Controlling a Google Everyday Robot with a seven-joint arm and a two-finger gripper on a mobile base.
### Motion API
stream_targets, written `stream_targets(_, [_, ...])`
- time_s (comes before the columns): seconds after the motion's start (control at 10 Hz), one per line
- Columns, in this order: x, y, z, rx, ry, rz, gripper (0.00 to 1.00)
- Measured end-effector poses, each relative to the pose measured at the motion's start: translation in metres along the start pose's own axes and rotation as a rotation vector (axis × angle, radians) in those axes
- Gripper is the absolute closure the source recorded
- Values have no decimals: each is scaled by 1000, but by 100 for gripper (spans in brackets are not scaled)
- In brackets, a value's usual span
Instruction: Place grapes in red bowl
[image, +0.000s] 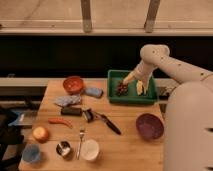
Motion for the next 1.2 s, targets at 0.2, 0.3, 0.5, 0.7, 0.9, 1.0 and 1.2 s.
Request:
stream_targets(0.2, [1, 29, 8, -46, 18, -52, 20])
stream_targets(0.3, [2, 45, 15, -85, 21, -86, 20])
stream_targets(0.5, [3, 63, 33, -139, 35, -129, 20])
stream_targets(0.7, [-3, 66, 54, -162, 51, -125, 20])
stream_targets(0.9, [-16, 74, 67, -178, 53, -112, 20])
stream_targets(1.0, [-28, 72, 71, -183, 38, -96, 20])
stream_targets(1.2, [-55, 68, 75, -195, -54, -68, 20])
